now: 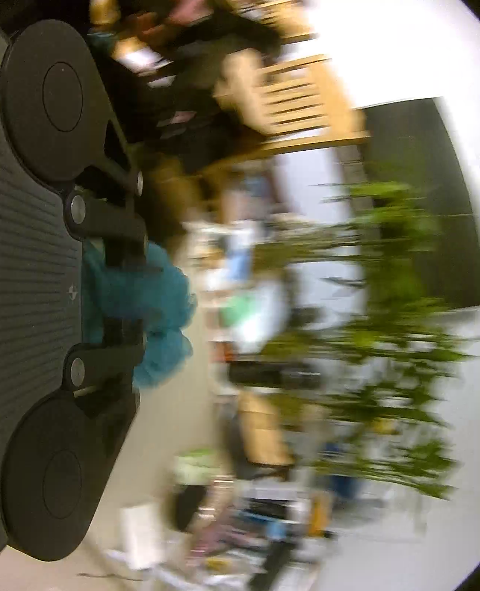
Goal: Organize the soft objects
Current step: 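Drop the pouch and bath puff into the box, opening both tools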
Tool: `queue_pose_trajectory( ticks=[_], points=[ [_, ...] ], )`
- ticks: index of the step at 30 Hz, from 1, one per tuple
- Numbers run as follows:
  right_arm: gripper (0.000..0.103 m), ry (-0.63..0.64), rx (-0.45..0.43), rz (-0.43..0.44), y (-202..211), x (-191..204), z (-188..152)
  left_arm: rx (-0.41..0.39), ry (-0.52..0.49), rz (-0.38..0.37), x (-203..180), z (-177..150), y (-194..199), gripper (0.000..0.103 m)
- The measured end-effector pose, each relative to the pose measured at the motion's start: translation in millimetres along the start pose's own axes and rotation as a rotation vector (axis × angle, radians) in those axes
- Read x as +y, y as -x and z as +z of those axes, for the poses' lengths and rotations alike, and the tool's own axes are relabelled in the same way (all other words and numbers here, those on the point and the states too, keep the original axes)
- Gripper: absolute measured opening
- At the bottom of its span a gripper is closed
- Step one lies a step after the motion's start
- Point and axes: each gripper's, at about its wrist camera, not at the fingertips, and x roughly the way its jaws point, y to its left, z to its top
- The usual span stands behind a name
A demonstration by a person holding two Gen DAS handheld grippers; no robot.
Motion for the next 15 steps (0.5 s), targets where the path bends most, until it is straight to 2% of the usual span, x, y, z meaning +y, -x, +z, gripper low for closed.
queue_pose_trajectory(
  ticks=[2,5,7,10,15],
  points=[
    [0.071,0.009,0.054,-0.015,-10.3,2.3,-12.9,0.0,-0.006,0.001,-0.7,-0.3,0.7,0.062],
    [0.092,-0.025,0.046,0.003,-8.7,0.7,-18.0,-0.003,-0.012,0.006,-0.2,-0.5,1.4,0.063],
    [0.098,-0.029,0.024,0.007,-3.9,0.9,-16.7,-0.008,-0.012,0.011,-0.4,-0.4,1.8,0.065],
    [0.103,-0.031,0.011,-0.005,-0.5,1.9,-14.4,-0.025,-0.008,0.018,-1.5,-0.5,4.4,0.07],
    [0.103,-0.048,-0.01,-0.031,3.9,3.2,-21.2,-0.065,-0.018,0.037,-4.3,-0.4,9.0,0.076]
  ],
)
